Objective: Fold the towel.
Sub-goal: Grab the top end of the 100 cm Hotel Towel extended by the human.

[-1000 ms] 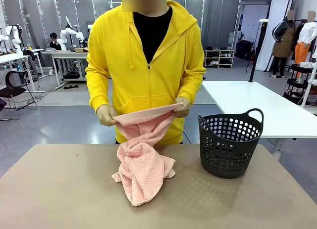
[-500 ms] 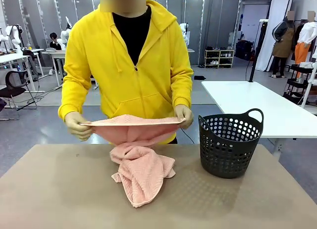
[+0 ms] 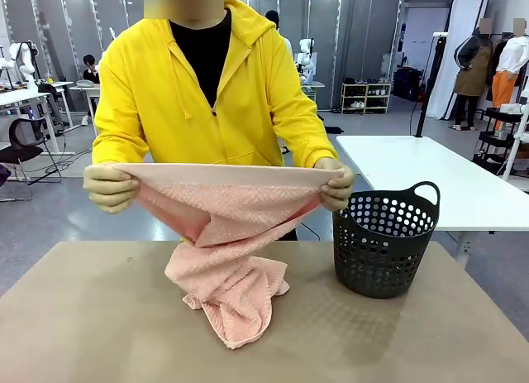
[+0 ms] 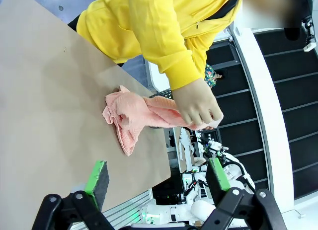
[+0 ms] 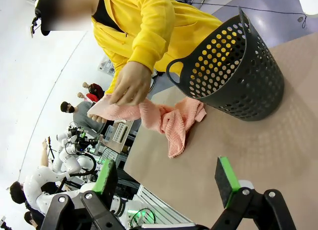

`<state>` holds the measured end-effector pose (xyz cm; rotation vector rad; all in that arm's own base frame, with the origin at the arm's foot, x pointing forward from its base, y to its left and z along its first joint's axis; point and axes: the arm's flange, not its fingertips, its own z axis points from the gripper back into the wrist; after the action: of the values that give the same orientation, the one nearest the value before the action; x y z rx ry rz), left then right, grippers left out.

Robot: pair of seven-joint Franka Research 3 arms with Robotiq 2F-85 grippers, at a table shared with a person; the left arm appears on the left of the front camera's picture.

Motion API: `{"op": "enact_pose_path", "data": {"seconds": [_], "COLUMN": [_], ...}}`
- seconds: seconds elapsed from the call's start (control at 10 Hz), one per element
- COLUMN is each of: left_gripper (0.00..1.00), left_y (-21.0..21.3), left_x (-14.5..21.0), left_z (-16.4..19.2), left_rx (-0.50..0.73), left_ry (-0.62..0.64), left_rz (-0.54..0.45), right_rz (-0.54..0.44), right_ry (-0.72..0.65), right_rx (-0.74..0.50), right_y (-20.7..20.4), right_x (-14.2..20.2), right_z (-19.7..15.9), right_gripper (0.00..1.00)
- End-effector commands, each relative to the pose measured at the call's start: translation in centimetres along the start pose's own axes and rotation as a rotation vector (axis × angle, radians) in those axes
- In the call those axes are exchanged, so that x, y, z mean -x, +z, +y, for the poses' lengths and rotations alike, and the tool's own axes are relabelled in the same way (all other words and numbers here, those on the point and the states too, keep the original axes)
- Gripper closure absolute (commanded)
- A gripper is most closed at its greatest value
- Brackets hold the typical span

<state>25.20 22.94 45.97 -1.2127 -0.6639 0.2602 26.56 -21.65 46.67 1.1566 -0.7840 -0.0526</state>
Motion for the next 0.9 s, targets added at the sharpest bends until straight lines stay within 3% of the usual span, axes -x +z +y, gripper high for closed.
{"op": "enact_pose_path", "data": {"seconds": [0.0,0.6,0.8], "left_gripper": [0.00,0.00,0.00], "left_y": [0.1,0.0,-0.2], "left_x": [0.0,0.0,-1.1], "left_z": [0.0,0.0,-4.3], "left_rx": [0.011,0.000,-0.120], "left_ry": [-0.012,0.000,-0.225], "left_rz": [0.003,0.000,0.098], "right_rz": [-0.009,0.000,0.086], "right_ry": [0.012,0.000,0.179], "right_rx": [-0.011,0.000,0.075], "right_y": [0.1,0.0,-0.5], "right_x": [-0.3,0.0,-2.0], "right_z": [0.0,0.0,3.1], "right_gripper": [0.00,0.00,0.00]}}
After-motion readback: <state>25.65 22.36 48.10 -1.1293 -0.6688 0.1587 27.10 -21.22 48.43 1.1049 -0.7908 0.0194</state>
